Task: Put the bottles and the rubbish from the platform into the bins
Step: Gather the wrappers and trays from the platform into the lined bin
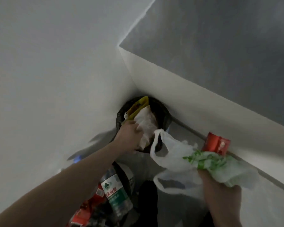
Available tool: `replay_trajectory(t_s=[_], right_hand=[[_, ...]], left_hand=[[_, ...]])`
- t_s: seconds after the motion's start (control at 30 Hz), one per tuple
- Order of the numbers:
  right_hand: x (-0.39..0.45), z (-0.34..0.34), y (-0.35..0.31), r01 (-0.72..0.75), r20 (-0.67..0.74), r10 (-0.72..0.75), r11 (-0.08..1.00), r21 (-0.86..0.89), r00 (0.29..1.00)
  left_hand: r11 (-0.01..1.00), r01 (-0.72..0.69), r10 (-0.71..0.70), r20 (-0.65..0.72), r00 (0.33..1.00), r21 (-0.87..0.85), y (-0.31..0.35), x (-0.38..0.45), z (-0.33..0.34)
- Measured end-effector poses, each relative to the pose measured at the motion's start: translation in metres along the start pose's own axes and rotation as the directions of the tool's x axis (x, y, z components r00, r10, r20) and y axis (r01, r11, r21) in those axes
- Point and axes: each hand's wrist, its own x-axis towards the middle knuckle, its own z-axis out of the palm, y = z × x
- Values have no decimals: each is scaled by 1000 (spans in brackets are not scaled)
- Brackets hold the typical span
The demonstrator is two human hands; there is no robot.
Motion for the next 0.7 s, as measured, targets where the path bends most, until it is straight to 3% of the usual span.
replay_trajectory(t_s=[0.13, 0.3, 0.4, 0.53, 0.7], right_hand=[[13, 5, 0, 195, 58, -197, 980, 40, 979], [10, -9, -1, 303, 25, -307, 947, 106, 951], [-2, -22, 3, 359, -27, -359, 926, 118, 933], [-14, -40, 17, 356, -87, -351, 932, 62, 932], [-18, -57, 37, 274, -19, -274, 961, 43, 962]], left_hand=[[964, -192, 218, -137, 966, 186, -35, 33, 40], [985, -50, 96, -284, 954, 166, -44, 45, 50], [985, -106, 149, -364, 920, 137, -27, 6, 26], [992, -123, 127, -308, 943, 33, -19, -56, -7], [990, -58, 23, -262, 965, -125, -16, -78, -47]])
